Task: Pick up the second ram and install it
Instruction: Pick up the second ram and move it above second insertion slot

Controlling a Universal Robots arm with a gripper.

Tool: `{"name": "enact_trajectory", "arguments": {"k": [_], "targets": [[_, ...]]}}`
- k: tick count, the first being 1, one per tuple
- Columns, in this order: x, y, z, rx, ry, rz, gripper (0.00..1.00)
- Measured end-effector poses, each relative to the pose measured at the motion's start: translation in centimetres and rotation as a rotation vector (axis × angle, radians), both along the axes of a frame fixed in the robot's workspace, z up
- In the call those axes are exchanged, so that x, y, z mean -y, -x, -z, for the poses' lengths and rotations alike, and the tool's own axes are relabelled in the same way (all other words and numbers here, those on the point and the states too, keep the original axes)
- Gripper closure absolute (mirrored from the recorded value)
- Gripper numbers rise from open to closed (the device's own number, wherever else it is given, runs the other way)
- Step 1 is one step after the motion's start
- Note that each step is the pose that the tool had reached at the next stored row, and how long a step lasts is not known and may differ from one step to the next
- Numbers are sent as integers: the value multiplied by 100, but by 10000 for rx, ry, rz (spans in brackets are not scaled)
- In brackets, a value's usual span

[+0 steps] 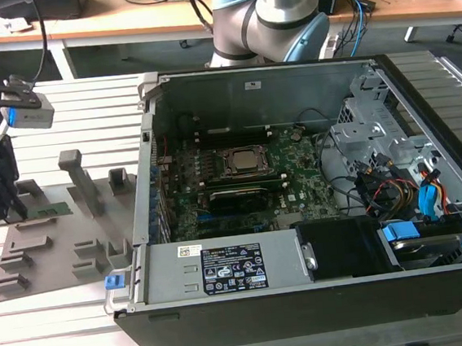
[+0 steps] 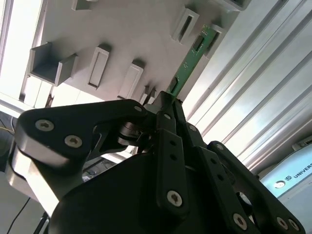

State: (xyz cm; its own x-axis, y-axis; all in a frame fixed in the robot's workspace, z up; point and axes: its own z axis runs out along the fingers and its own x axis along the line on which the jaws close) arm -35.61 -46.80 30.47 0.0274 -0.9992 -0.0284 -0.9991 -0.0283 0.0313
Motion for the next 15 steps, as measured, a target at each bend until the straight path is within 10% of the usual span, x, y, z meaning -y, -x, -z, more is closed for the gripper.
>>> {"name": "enact_trajectory", "arguments": {"k": [15], "targets": [[0, 0, -183, -1, 0, 0, 86]]}}
